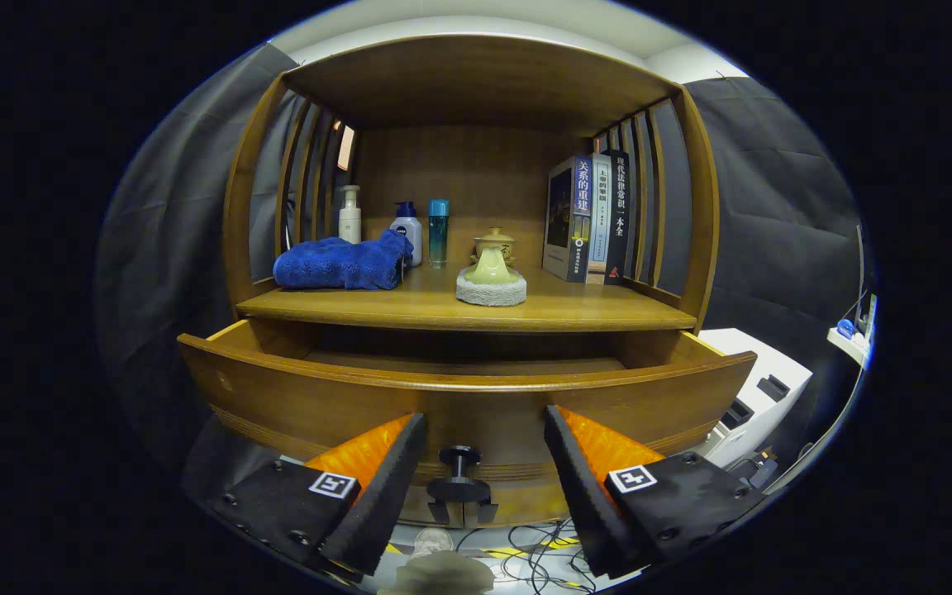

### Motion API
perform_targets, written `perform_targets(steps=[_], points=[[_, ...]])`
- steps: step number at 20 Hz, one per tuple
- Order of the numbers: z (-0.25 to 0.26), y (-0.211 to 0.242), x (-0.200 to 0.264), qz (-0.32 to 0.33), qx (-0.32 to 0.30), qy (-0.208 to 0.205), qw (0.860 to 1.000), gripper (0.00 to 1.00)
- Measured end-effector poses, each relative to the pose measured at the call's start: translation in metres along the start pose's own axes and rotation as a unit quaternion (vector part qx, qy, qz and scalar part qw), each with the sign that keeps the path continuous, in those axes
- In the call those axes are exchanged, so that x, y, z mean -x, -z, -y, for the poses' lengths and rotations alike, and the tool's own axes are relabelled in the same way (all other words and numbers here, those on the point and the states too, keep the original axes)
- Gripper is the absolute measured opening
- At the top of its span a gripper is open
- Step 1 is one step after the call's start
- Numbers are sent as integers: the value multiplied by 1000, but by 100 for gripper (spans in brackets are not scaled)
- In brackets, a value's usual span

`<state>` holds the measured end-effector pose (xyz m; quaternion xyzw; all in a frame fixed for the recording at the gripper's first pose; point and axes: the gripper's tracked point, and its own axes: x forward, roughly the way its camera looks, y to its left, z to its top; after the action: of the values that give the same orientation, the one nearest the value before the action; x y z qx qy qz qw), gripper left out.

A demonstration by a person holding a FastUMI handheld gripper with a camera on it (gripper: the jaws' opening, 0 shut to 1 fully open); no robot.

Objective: Pull open the drawer, take out the items inside it, and place them on the countertop above the cabinet.

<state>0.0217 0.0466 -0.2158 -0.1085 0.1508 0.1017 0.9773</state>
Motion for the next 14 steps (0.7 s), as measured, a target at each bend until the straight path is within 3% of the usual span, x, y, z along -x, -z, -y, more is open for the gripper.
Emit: perform_targets(steps=[14], points=[[2,-17,-61,12,-5,-5,1000,95]])
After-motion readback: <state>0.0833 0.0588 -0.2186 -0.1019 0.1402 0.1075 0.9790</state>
